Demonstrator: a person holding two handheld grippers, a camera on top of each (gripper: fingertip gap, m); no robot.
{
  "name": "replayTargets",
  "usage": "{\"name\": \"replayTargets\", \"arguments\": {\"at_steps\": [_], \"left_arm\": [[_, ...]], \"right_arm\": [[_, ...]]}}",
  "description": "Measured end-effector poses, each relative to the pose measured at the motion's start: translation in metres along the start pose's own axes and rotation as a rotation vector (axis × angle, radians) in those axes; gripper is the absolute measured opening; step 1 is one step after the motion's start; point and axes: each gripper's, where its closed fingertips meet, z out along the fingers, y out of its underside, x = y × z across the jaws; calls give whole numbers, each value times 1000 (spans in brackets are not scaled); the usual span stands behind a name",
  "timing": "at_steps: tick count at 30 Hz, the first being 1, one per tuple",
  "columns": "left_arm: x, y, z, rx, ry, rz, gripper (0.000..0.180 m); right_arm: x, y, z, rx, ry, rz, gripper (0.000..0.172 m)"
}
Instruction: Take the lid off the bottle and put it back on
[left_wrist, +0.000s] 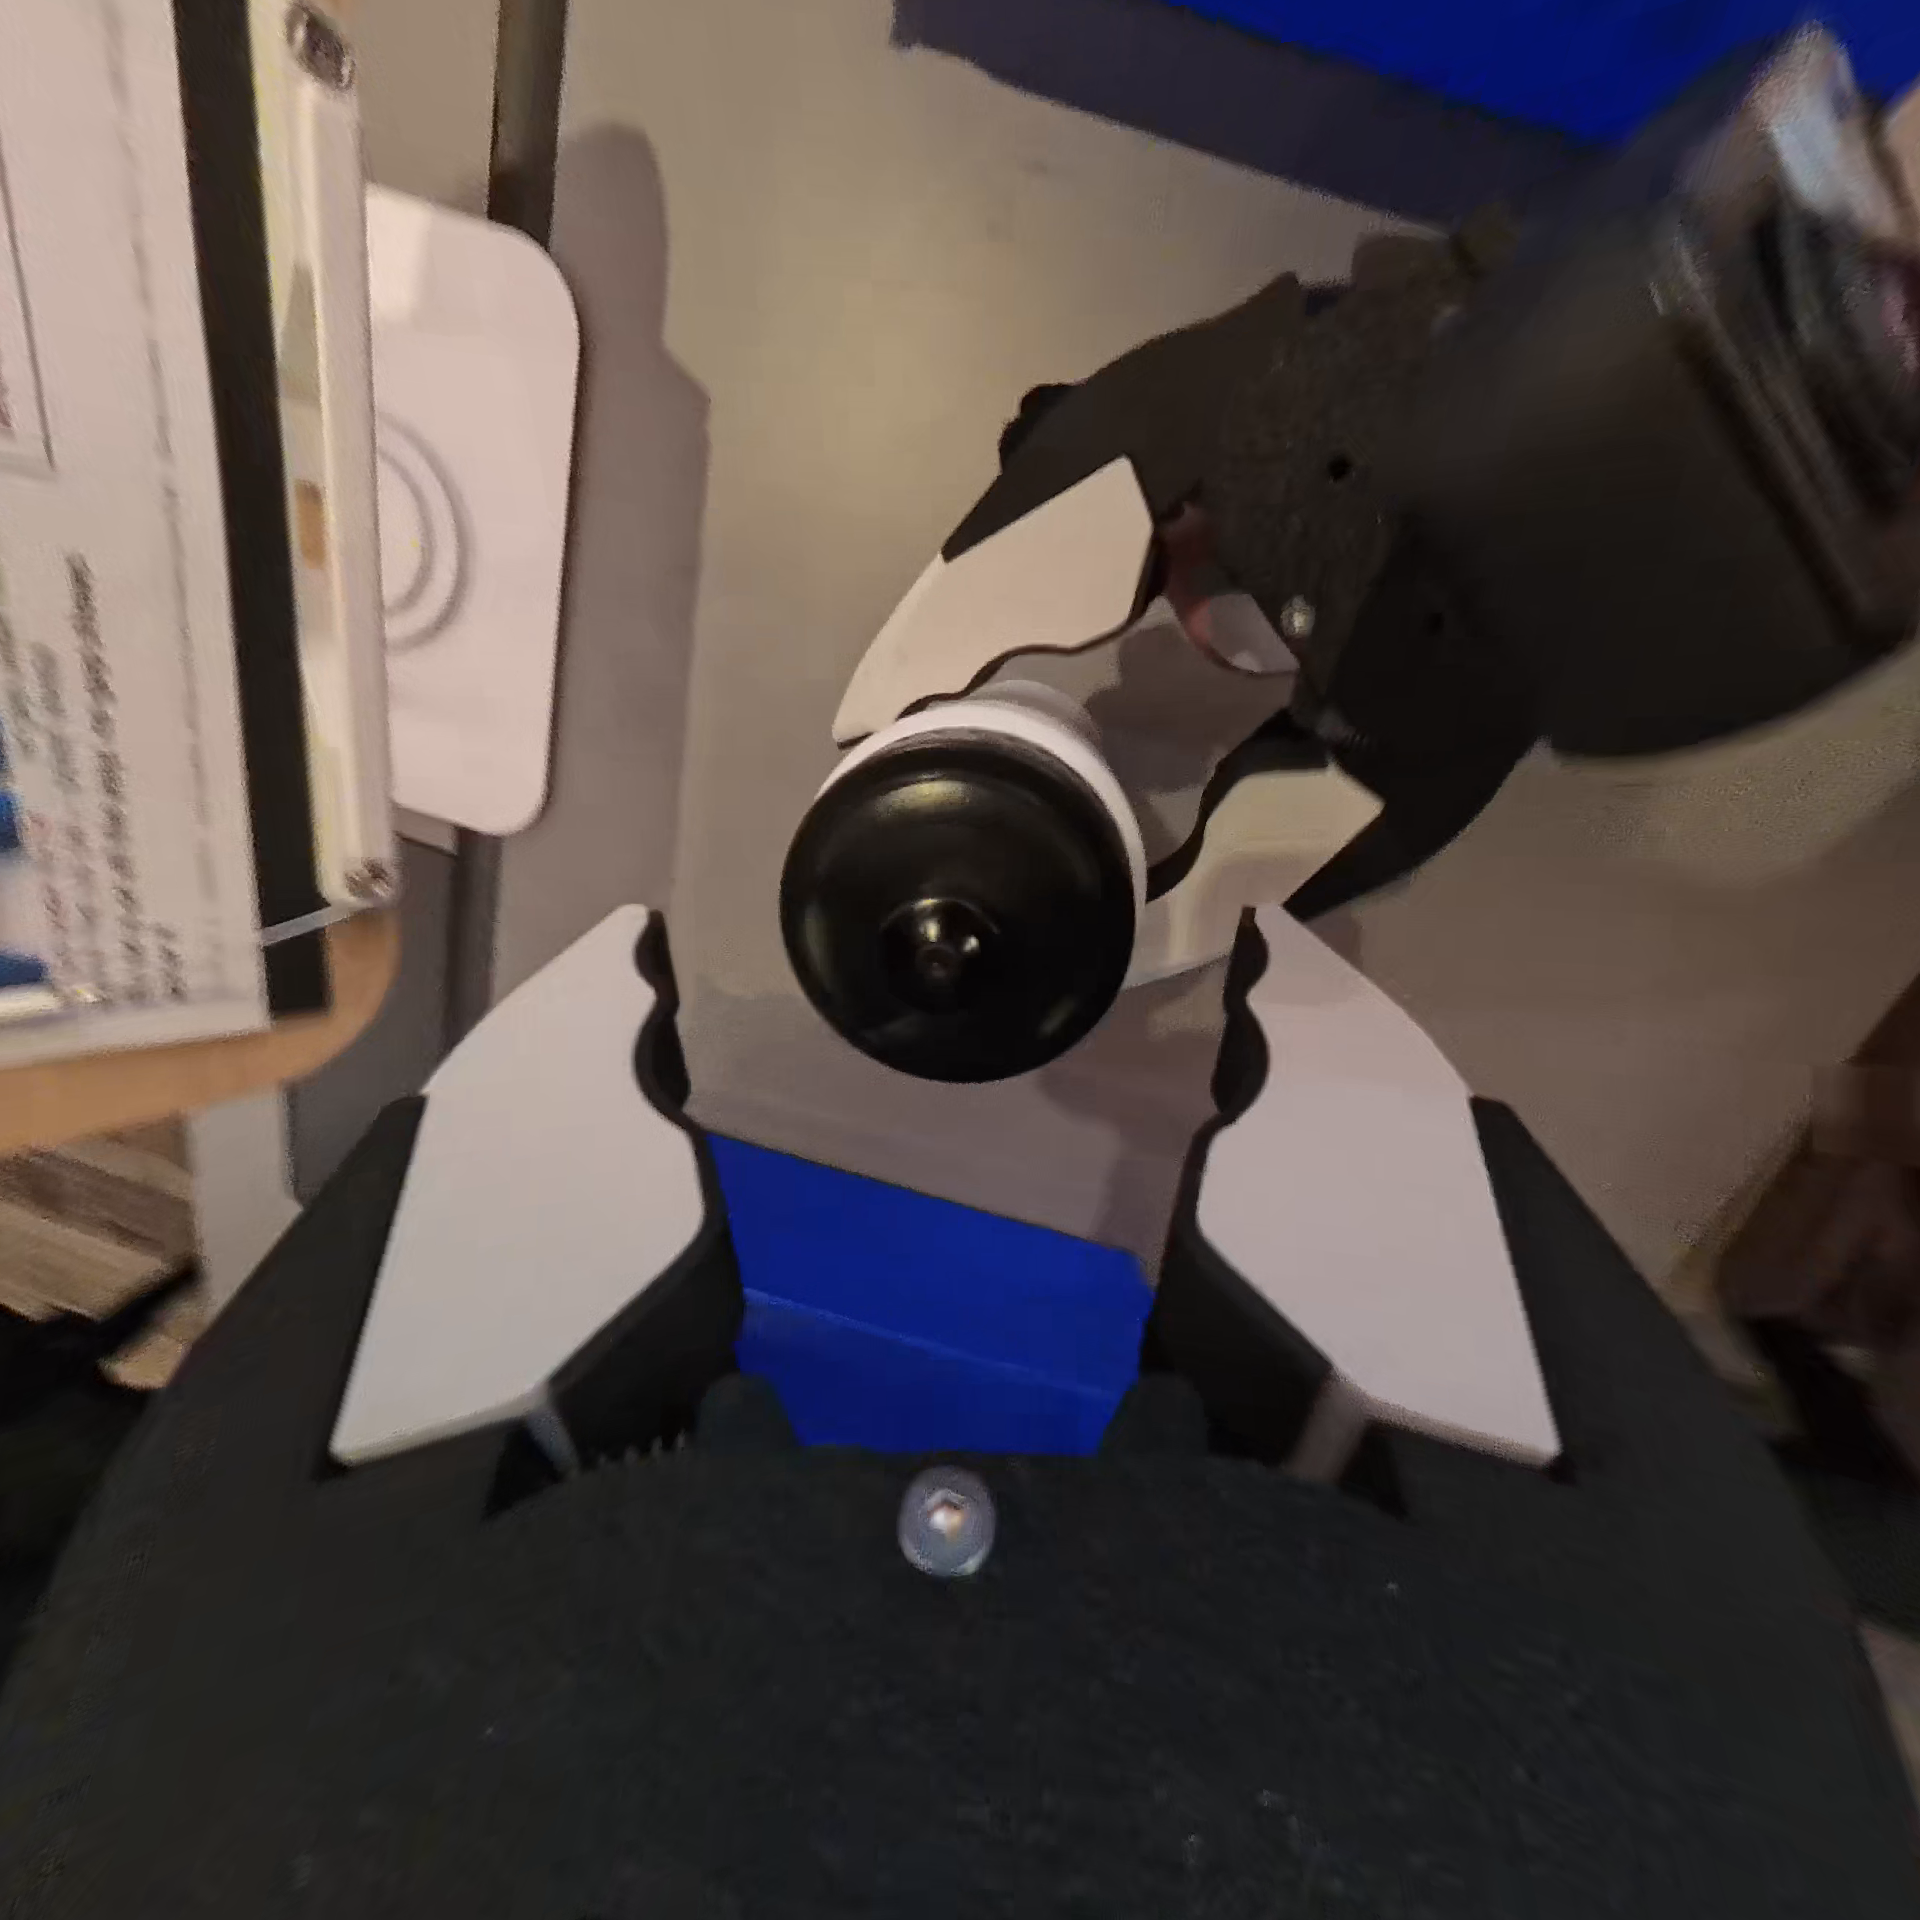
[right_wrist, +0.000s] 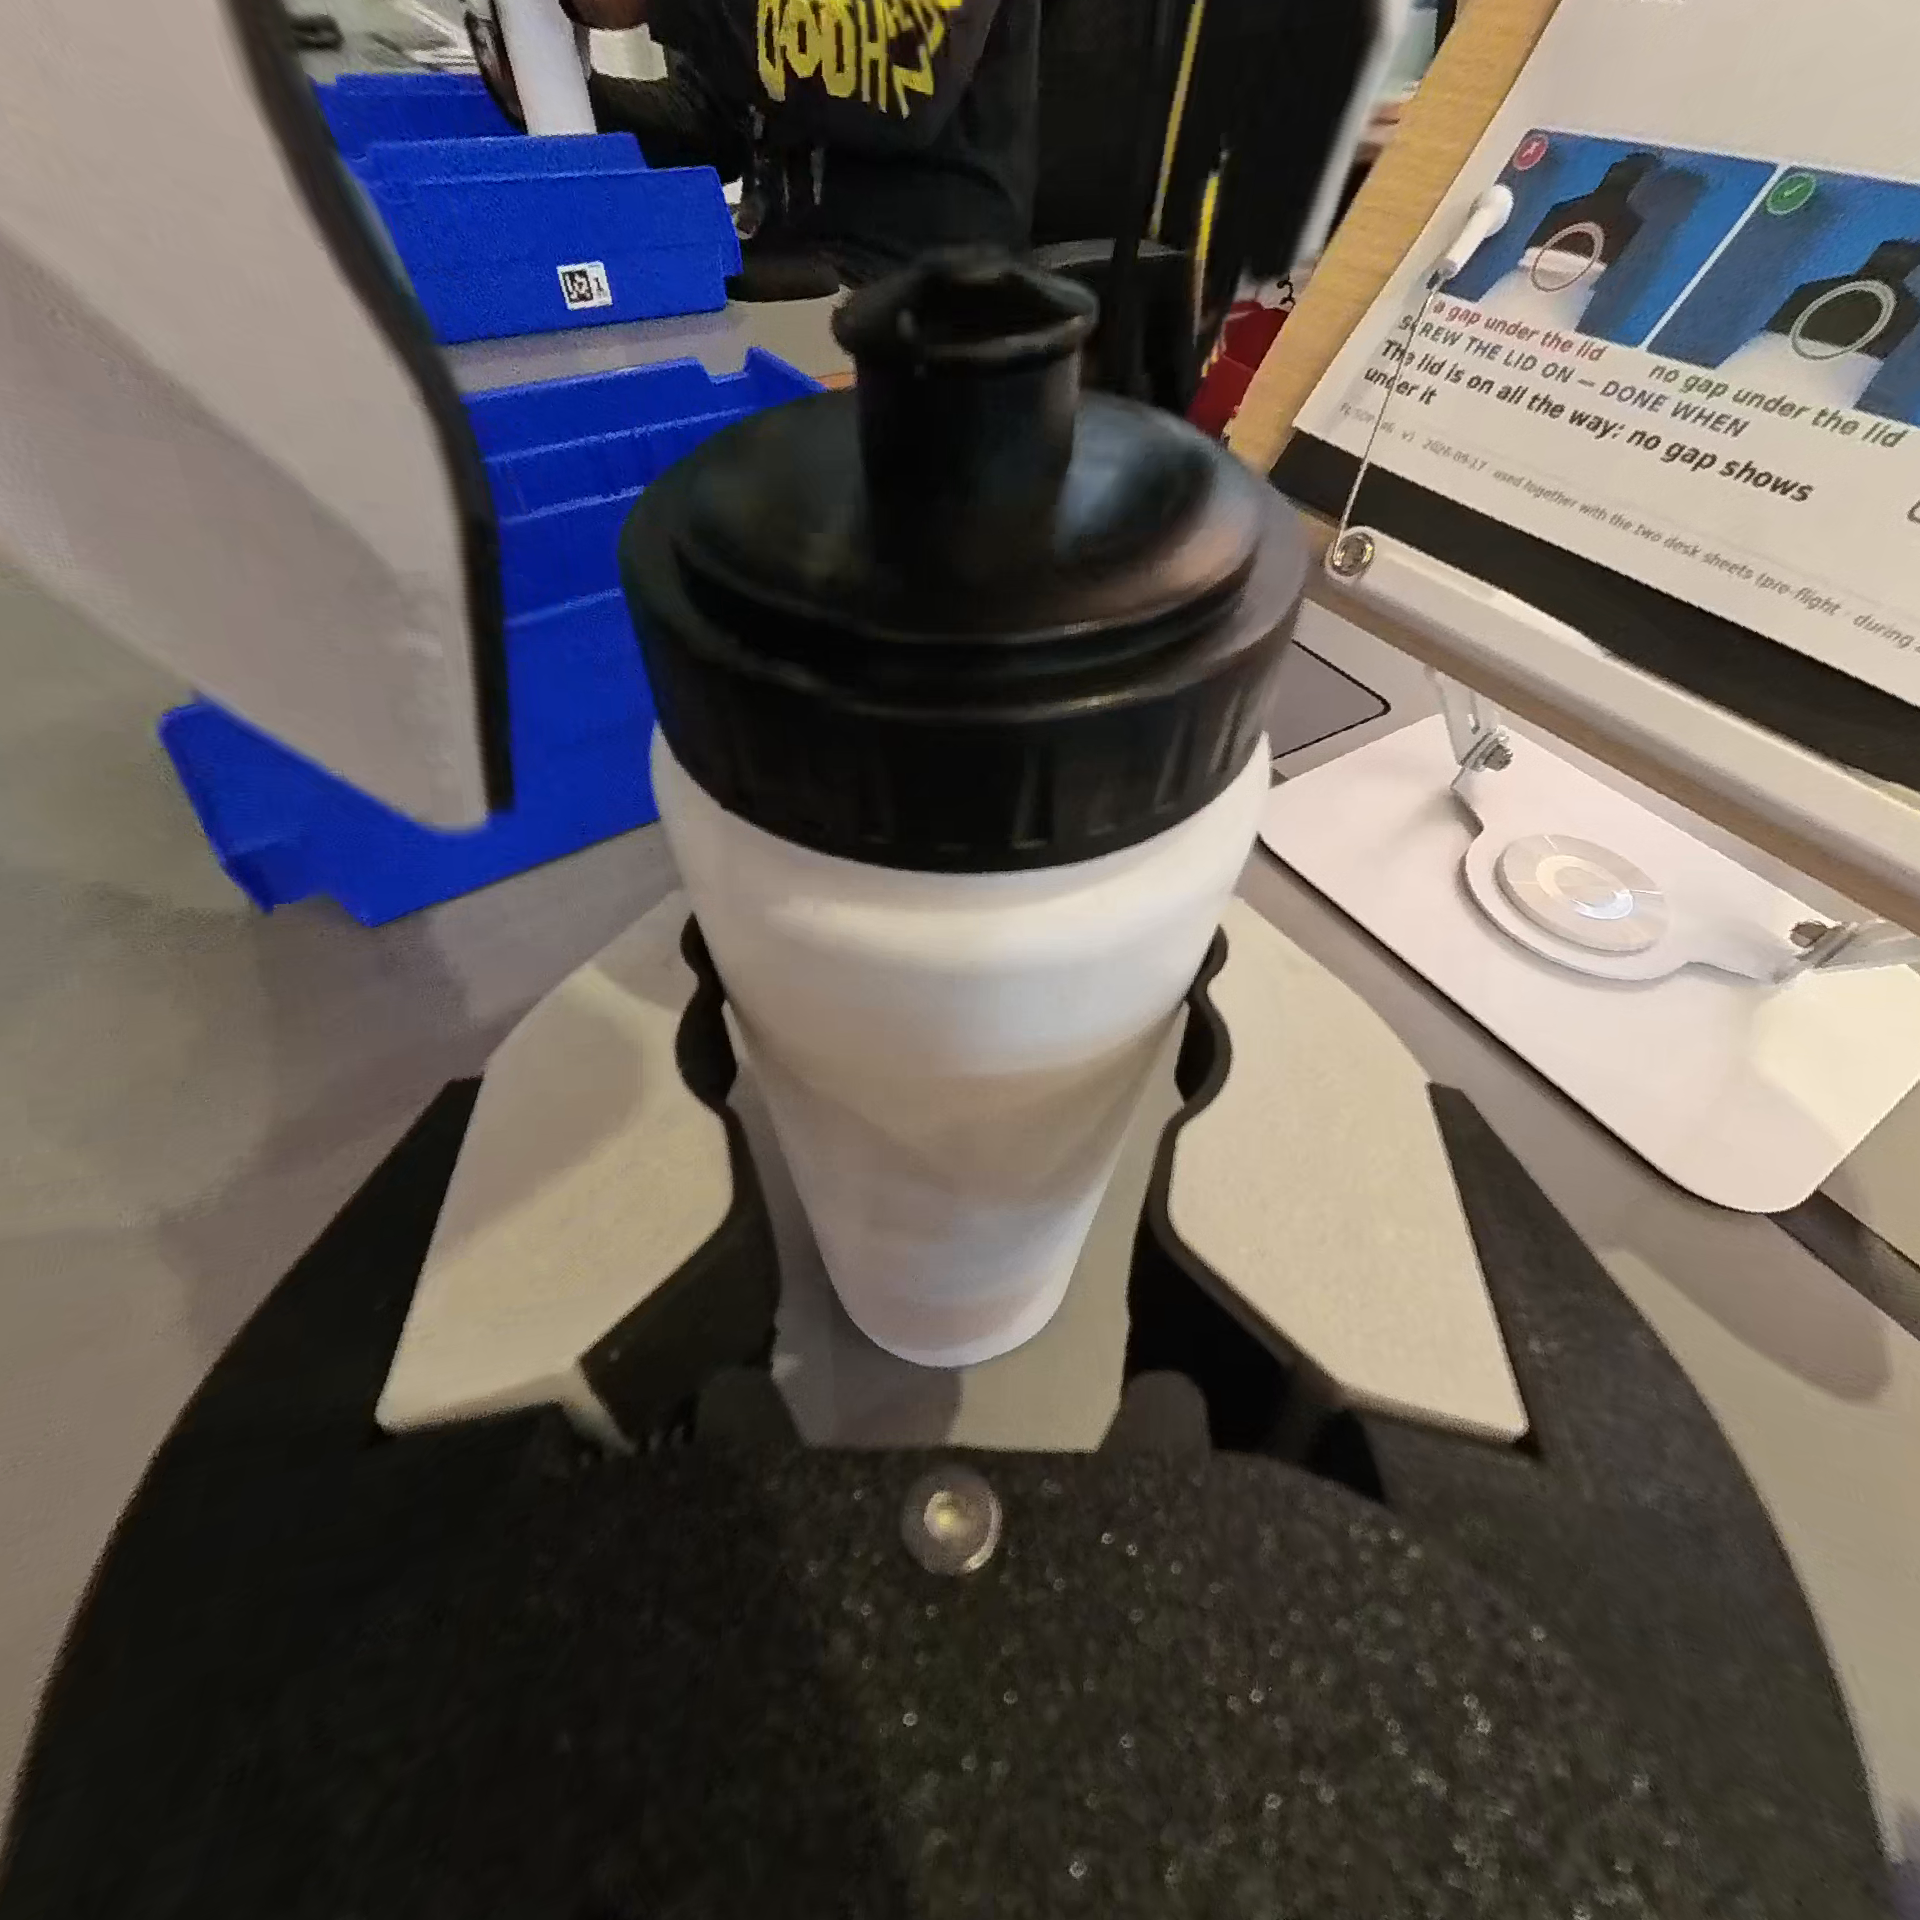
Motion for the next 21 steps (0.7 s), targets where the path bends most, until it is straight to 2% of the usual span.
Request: {"name": "replayTargets", "arguments": {"at_steps": [2, 4, 6, 8, 9, 13, 18, 20, 21], "left_arm": [[2, 4, 3, 23, 14, 170, 101], [3, 10, 9, 20, 32, 254, 97], [2, 14, 17, -24, 51, 248, 94], [1, 12, 18, -28, 65, 230, 74], [1, 11, 17, -20, 78, 216, 73], [3, 5, 17, 17, 109, -10, 73], [4, 7, 15, -16, 45, -359, 73], [5, 7, 14, -21, 22, -434, 73], [7, 8, 14, -28, 19, -421, 73]], "right_arm": [[0, 0, 0, 1, -6, 2, 85], [0, 0, 0, 3, -15, -2, 85], [-1, 0, 0, 9, -21, -4, 85], [-1, 0, 0, 8, -22, -4, 85], [-1, 0, 0, 6, -22, -2, 85], [0, 0, 0, -1, -5, -1, 85], [-1, 0, 0, -4, 34, 8, 85], [-2, 0, 1, -6, 42, 7, 85], [-3, 0, 0, -3, 41, 1, 85]]}}
